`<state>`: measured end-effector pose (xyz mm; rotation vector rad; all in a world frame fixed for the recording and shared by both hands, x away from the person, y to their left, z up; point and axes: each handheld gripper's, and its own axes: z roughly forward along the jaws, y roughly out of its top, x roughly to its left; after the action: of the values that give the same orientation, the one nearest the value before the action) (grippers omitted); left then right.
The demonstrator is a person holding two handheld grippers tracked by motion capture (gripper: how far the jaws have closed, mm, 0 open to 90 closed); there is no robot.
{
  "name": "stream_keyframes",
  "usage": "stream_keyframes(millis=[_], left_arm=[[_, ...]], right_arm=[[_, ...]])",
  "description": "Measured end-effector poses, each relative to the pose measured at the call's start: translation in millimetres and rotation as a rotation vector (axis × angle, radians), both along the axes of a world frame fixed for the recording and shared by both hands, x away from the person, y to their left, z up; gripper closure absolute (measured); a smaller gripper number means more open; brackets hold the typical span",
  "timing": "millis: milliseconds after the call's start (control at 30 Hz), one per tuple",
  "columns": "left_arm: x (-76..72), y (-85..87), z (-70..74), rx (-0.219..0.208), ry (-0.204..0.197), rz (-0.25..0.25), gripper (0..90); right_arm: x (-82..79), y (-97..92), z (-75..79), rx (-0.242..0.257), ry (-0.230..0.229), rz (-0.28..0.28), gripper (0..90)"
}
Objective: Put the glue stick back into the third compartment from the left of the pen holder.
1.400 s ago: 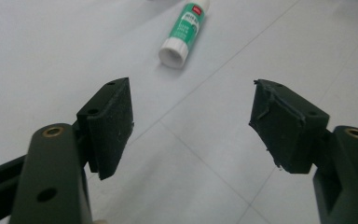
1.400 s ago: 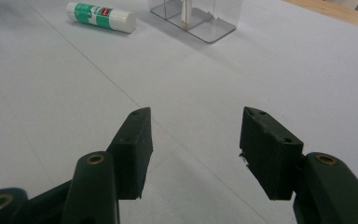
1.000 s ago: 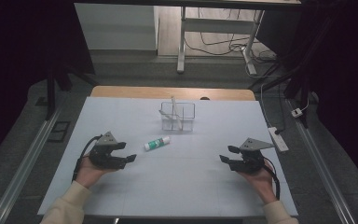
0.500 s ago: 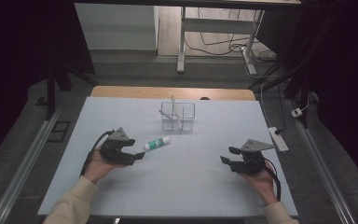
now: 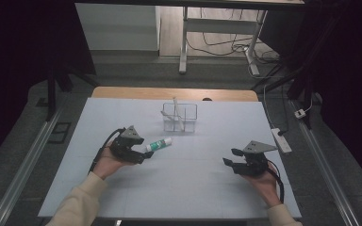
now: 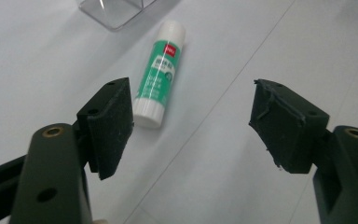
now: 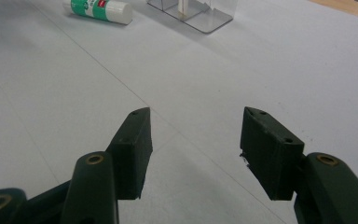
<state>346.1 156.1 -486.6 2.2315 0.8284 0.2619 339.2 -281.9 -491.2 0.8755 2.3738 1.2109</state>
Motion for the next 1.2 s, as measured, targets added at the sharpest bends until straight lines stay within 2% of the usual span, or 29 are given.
stream_keyframes(millis=[267,800,1200], left_arm=[[8.4,-13.9,1.0,0.019,0.003,-0.022,29.5],[26.0,-28.1,-3.4,0.070,0.026,-0.038,29.4],[44.1,-35.1,-13.1,0.128,0.071,-0.036,29.9]], right_arm=[[-0.4,-0.5,-0.2,-0.004,0.002,-0.001,42.5],[0.6,-0.1,-1.9,-0.010,0.010,-0.002,42.2],[1.1,0.4,-3.5,-0.019,0.014,-0.007,42.1]])
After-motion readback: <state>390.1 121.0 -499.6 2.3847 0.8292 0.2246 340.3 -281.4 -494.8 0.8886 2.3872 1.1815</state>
